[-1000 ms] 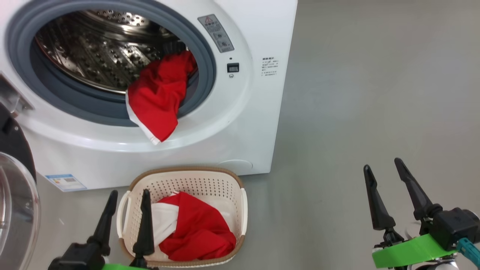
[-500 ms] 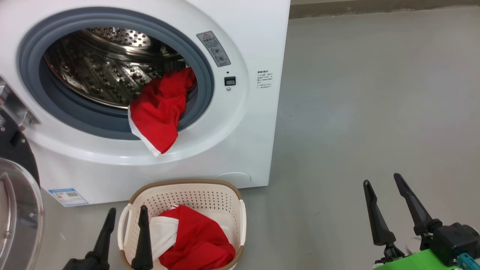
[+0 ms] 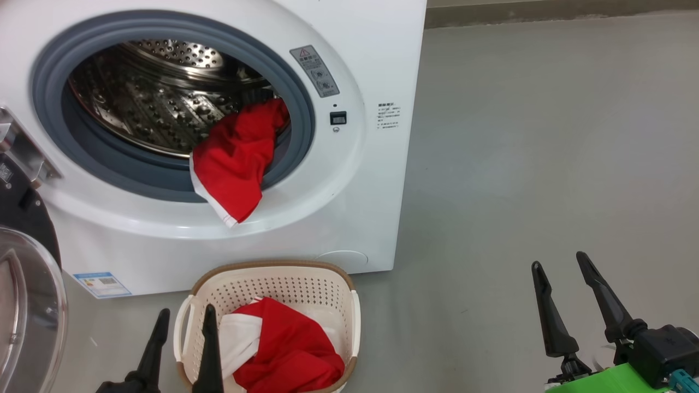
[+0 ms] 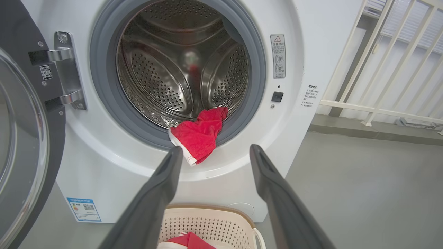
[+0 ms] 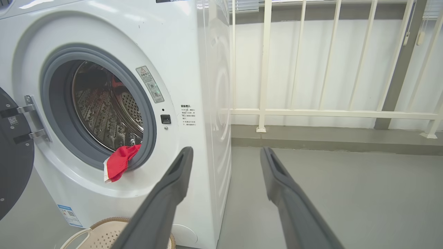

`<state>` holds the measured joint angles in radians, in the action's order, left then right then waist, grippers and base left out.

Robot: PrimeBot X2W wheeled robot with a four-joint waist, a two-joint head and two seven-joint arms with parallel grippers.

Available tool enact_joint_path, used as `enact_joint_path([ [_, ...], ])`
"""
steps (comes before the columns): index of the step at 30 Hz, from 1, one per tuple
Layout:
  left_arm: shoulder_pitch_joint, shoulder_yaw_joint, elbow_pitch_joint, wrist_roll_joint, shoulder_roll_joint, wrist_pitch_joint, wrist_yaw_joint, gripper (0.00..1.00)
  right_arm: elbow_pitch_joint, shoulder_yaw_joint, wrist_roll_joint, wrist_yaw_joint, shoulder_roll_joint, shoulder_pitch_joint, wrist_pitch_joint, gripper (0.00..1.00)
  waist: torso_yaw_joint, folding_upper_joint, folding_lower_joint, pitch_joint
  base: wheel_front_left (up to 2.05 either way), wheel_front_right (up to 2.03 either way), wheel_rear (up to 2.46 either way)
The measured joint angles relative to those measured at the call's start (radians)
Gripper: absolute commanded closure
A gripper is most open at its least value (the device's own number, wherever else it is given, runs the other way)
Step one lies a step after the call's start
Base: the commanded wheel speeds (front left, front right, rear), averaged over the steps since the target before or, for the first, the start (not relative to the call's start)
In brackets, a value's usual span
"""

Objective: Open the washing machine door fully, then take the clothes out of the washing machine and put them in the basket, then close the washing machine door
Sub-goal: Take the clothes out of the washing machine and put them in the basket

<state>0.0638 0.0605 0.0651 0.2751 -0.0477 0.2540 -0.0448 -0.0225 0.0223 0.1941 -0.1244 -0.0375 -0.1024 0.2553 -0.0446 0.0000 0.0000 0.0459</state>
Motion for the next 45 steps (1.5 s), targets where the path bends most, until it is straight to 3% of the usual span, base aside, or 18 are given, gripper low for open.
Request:
enact_joint_path([
  [17,-0.012,0.010,-0.001,0.022,-0.001,0.000,-0.019,0.00,-0.005,-0.002,0.000,0.000,0.000,0.001,0.000,0.00,-0.014,0.0000,0.0001,0.038,0.00,0.00,0.00],
  [37,-0.289,0.014,0.072,0.021,-0.003,0.000,-0.025,0.00,-0.013,-0.037,0.005,0.000,0.000,0.095,0.000,0.00,-0.048,0.0000,0.0000,0.219,0.00,0.00,0.00],
  [45,-0.471,-0.009,0.162,0.036,-0.035,-0.005,-0.016,0.00,-0.012,-0.055,0.025,0.000,-0.001,0.142,0.000,0.00,-0.065,0.0000,0.0000,0.305,0.00,0.00,0.00],
])
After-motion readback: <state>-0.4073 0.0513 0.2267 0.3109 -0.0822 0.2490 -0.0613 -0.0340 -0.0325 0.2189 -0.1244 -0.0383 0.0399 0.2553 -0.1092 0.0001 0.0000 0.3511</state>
